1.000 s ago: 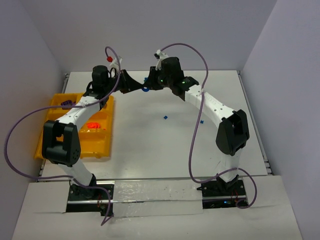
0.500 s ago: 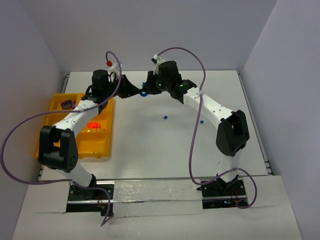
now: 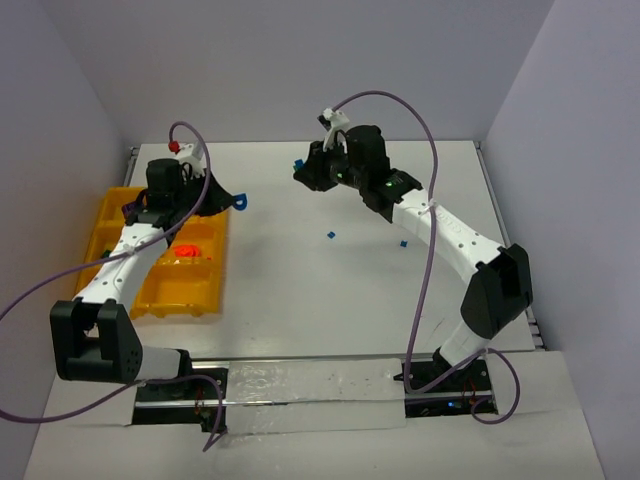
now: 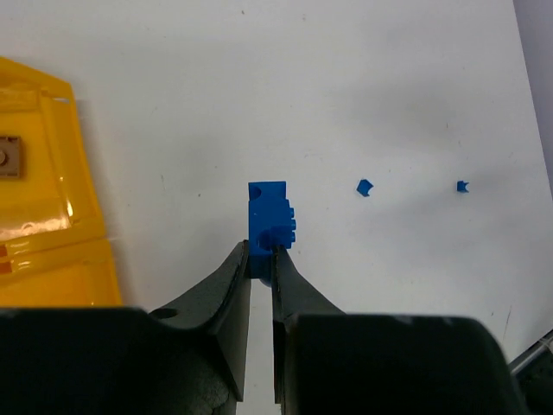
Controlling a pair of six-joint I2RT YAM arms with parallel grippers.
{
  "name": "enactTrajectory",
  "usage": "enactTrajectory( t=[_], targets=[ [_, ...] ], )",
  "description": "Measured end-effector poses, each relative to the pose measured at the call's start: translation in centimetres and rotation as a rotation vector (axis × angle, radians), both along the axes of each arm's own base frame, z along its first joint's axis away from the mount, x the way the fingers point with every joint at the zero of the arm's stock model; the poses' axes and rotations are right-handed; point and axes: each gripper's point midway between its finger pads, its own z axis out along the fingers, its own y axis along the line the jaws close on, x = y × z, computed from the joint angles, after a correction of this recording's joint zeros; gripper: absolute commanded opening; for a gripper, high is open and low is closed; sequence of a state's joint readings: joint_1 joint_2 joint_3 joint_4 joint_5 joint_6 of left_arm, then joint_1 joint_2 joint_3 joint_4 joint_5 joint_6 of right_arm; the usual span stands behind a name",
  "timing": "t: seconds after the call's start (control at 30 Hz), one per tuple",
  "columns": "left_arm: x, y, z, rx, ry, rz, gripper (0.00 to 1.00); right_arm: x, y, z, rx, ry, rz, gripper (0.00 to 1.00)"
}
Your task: Sort the legos into containers by color
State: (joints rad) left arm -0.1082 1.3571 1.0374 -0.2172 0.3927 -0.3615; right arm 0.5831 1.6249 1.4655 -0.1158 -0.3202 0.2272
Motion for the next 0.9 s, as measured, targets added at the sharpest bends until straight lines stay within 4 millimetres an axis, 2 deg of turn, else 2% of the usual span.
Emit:
enactTrajectory(
  t=[0.13,0.3,0.4,0.5,0.7,0.9],
  targets=[
    [-2.1,1.3,0.8,0.04,-0.031,-0.093,0.0,-0.4,0.1,0.3,-0.027,-0.053,0.051,0.0],
    [-6.6,3.8,3.2,0.217,-0.131,-0.254,0.0,-1.6,0.2,-1.3,-0.113,-0.103,0.169,0.0],
    [-8.8,5.4,3.6,0.334,-0.14,-0.325,0.0,-3.0,0.4,-2.2,-0.163,-0.131,0.28,0.0],
    [-10.9,6.6,2.2,0.404,-0.087,-0.377,0.0,-4.5,0.3,-3.5,-0.212,-0.124,0.383,0.0],
    [-13.9,8.5,-2.0,0.479,0.063,-0.423,0.0,-6.7,0.0,-5.5,-0.265,-0.104,0.523,0.0],
    [-15.0,10.3,-4.8,0.561,0.157,-0.408,0.03,-7.3,-0.4,-5.7,-0.28,-0.099,0.562,0.0]
  ],
)
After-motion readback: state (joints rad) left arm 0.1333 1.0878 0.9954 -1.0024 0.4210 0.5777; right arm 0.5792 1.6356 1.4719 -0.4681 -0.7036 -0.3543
